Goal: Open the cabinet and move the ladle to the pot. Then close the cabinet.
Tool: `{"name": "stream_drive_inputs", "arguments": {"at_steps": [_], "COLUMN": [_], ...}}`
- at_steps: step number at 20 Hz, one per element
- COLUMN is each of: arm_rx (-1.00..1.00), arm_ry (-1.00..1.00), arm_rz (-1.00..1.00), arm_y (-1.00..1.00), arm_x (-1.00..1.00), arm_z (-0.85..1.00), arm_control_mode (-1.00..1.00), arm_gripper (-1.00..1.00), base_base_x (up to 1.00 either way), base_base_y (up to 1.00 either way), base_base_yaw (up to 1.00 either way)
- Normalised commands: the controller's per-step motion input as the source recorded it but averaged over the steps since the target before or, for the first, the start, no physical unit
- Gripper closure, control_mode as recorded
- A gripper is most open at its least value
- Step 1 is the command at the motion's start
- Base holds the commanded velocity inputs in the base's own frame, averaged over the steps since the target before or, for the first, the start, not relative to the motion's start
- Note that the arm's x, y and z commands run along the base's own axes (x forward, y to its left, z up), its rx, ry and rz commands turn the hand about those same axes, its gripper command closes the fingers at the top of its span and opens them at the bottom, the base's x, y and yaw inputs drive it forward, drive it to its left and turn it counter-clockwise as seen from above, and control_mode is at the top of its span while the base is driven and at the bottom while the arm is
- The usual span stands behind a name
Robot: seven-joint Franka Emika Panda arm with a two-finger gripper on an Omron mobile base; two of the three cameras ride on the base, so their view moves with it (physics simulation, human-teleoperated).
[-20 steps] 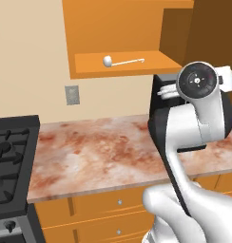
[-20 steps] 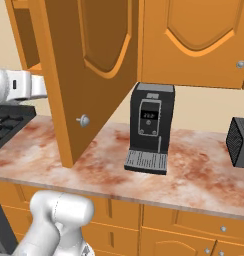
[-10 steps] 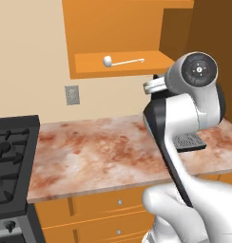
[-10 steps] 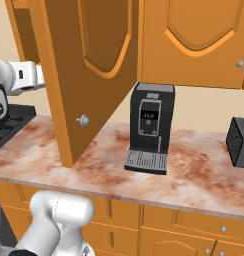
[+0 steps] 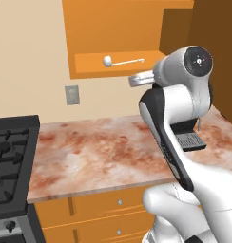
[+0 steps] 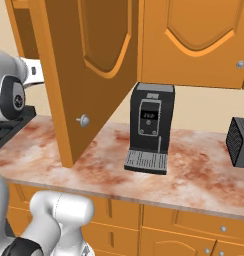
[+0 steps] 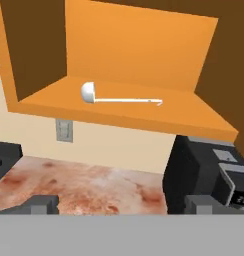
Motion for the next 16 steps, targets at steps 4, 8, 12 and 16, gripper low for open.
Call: {"name": "stream_drive_inputs", "arguments": {"at_steps": [4,8,12,16], "arm_rx": [0.15,0.1,0.05,0.02], "arm_ry": [0.0,0.0,0.0,0.02], "arm_rz": [0.1,0.09,0.08,0.05], "arm_y": [0.31,0.2,0.16,0.15], "arm_x": [0.47,0.51,0.56,0.56], "arm_z": [0.0,0.0,-0.01,0.0], "arm_control_mode": [-1.0,-1.0,-1.0,-1.0], "arm_gripper": [-1.0,-1.0,-1.0,-1.0], "base_base_x": [0.0,0.0,0.0,0.0], "base_base_y": [0.0,0.0,0.0,0.0], "base_base_yaw": [0.0,0.0,0.0,0.0]}}
